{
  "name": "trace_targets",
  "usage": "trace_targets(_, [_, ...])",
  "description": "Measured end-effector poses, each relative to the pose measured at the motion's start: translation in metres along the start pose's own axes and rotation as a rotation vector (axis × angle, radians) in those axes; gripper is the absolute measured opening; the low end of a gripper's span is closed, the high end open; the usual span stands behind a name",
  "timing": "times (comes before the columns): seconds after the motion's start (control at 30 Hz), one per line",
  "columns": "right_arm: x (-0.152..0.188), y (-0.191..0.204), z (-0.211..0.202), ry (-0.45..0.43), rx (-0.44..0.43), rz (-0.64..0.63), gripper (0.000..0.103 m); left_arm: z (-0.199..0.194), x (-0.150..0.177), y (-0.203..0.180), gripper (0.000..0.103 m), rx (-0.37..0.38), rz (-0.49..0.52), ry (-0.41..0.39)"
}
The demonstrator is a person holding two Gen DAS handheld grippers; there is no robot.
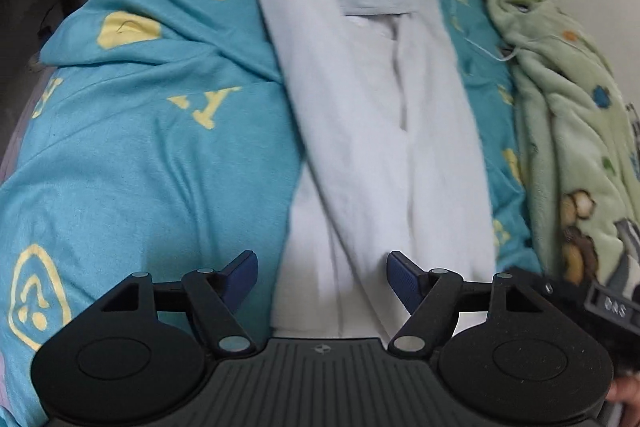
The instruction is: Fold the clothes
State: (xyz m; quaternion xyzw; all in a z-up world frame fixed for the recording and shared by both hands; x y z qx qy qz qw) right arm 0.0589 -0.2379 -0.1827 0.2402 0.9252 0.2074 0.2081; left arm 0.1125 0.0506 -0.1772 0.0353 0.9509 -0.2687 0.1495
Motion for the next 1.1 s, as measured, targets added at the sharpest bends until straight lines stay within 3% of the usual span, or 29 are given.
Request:
trace_targets(0.13, [0.012, 0.003, 0.009, 0.074, -0.028, 0.007, 0.071, 0.013, 0.007, 0.0, 0.074, 0.008, 0.002, 0.09])
trace_targets(0.3, [0.031, 0.011, 0.012, 0.135, -0.053, -0.001, 0.068, 0.019, 0.026, -0.014, 0.074, 0.099, 0.051, 0.203])
trace_targets(0.5, [0.041, 0.018, 0.011, 0.142, -0.019, -0.068, 0.03, 0.022, 0.047, -0.026, 0.073, 0.145, 0.096, 0.326])
trace_targets(0.53, [0.042, 0.02, 0.012, 0.14, -0.01, -0.085, 0.027, 0.023, 0.048, -0.028, 0.071, 0.14, 0.108, 0.334])
trace_targets(0.6, [0.042, 0.023, 0.011, 0.125, 0.01, -0.119, 0.016, 0.023, 0.05, -0.03, 0.06, 0.15, 0.113, 0.346])
trace_targets(0.67, [0.04, 0.025, 0.008, 0.108, 0.007, -0.134, 0.012, 0.022, 0.053, -0.031, 0.033, 0.166, 0.116, 0.365])
trace_targets(0.73, [0.038, 0.027, 0.006, 0.092, 0.003, -0.148, 0.011, 0.02, 0.054, -0.033, 0.011, 0.165, 0.131, 0.356])
trace_targets(0.87, [0.027, 0.03, -0.013, 0.045, -0.043, -0.146, 0.009, 0.003, 0.047, -0.038, 0.007, 0.209, 0.153, 0.292])
trace_targets(1.1, [0.005, 0.046, -0.072, -0.093, -0.143, -0.193, 0.008, -0.08, 0.039, -0.055, 0.006, 0.364, 0.144, 0.065])
Point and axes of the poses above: each gripper's, at about its wrist camera, not at the fingertips, and z roughly the way its jaws point, y to its left, x to its underside, the point moved 7 cm from there along z, roughly the way its jaws point, and after that the axes turned 9 degrees about x, right-handed, at the moved point
